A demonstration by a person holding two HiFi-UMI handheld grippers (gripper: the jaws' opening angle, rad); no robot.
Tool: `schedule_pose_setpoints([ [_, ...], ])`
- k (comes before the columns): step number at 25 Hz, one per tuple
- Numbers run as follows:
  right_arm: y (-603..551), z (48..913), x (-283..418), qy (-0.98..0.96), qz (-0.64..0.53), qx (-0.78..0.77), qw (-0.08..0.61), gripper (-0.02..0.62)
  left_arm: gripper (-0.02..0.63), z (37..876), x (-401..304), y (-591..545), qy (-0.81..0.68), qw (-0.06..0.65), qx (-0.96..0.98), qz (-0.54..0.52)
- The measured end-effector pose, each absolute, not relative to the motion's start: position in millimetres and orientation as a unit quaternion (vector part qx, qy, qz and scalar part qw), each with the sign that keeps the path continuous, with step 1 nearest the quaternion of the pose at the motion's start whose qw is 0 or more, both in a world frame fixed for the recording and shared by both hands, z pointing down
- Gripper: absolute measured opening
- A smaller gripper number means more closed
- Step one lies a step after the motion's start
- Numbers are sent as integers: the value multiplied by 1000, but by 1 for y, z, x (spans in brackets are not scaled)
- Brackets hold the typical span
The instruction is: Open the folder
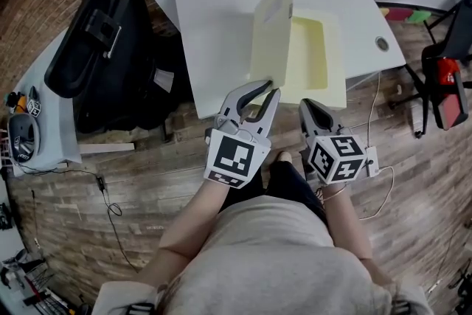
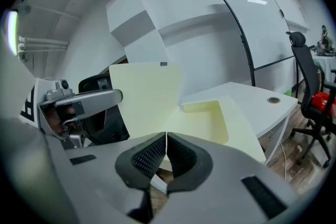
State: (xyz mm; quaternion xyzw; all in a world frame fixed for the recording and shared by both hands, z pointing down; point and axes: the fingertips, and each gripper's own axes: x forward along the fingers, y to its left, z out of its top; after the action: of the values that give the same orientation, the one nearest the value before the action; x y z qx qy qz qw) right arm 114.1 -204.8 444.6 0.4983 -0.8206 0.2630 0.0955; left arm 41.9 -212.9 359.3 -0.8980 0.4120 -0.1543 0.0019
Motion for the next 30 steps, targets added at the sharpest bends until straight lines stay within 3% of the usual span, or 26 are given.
schedule_pose_setpoints([
  [30,-230,482,57,-816,281,481,153,21,43,383,-86,-214,495,-127,-858,-50],
])
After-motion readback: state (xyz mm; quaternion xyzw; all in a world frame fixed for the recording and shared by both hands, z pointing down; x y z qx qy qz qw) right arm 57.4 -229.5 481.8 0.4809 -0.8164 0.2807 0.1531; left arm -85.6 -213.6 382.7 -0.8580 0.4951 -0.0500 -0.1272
